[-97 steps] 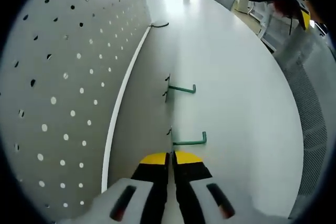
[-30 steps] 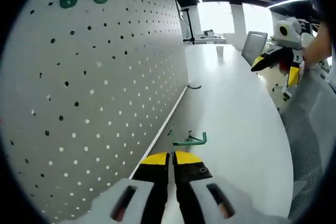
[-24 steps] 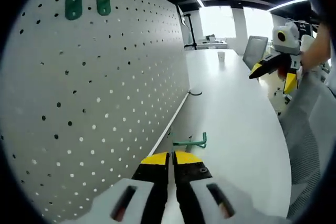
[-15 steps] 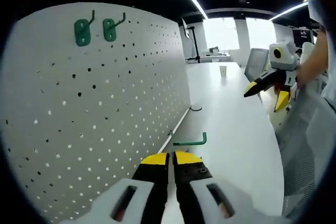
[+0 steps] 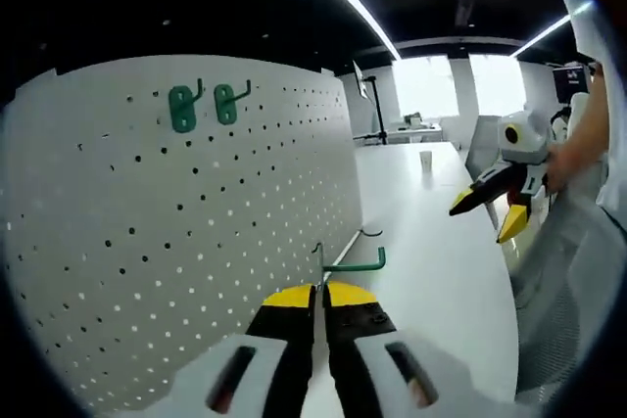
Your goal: Insert the hook assembly into the mounting plate slot until the hook locks in place.
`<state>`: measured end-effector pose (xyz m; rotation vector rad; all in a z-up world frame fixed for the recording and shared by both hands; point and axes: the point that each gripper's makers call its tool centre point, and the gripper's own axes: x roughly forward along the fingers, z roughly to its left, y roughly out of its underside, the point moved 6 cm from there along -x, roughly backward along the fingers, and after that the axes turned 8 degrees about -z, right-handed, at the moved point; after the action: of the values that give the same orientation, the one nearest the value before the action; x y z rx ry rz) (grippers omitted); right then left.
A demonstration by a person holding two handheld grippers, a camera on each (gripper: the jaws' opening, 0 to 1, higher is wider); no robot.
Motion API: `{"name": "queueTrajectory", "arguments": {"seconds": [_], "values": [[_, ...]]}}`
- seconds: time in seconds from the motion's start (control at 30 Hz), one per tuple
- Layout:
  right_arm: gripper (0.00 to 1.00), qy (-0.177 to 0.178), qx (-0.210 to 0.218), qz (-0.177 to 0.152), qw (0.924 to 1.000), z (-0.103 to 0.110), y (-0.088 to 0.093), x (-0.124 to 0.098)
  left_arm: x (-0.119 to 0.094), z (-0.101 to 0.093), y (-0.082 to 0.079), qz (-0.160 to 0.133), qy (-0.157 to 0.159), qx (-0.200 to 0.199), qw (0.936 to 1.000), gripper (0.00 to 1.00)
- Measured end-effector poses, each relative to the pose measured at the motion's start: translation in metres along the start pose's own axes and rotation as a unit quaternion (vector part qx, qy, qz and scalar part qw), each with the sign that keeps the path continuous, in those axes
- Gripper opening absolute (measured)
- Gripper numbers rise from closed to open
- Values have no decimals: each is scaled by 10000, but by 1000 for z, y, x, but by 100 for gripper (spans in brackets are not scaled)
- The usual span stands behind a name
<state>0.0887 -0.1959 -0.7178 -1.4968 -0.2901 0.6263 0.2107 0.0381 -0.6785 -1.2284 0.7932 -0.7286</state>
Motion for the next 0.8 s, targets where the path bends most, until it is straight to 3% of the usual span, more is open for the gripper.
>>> {"name": "queueTrajectory", "arguments": {"seconds": [0.33,0.8], "values": [[58,-12,4,29,10000,1,1,0,-17,-6,-18,-503,-234,-164,9983,3],[58,-14,15,46,10000,1,2,0,-41,-10,-53,-1219,-471,-455,9904,3]]}}
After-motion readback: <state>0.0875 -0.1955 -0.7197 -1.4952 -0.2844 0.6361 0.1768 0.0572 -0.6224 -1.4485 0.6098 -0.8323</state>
